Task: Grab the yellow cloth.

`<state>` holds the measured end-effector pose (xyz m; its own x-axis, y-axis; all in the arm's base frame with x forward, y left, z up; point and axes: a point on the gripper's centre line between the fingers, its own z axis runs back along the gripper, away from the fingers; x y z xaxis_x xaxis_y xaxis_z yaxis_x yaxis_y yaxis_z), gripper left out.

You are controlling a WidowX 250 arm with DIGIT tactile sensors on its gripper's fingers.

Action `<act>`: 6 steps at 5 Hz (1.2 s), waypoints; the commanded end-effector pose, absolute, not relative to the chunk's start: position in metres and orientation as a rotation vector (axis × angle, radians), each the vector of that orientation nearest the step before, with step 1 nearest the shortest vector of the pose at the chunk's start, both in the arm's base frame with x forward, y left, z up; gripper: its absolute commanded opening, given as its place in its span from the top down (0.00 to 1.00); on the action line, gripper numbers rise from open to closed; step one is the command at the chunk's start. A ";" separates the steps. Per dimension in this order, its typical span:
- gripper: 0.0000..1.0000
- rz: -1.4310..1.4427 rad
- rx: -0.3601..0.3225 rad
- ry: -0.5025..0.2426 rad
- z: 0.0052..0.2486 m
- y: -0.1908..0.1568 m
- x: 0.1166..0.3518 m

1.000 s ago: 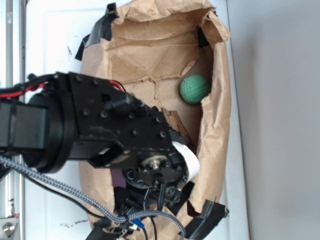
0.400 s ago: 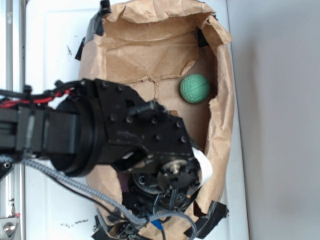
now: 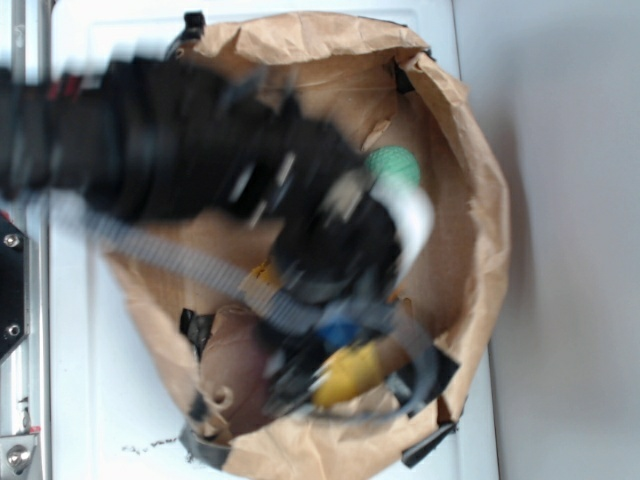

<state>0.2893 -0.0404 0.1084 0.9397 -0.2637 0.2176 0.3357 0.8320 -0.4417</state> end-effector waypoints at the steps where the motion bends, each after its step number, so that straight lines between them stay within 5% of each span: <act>1: 1.00 -0.208 -0.458 -0.301 0.206 0.028 0.327; 3: 1.00 -0.127 -0.352 -0.249 0.237 0.020 0.282; 5: 1.00 -0.091 -0.136 -0.255 0.224 0.005 0.242; 6: 1.00 -0.072 -0.144 -0.209 0.224 0.002 0.240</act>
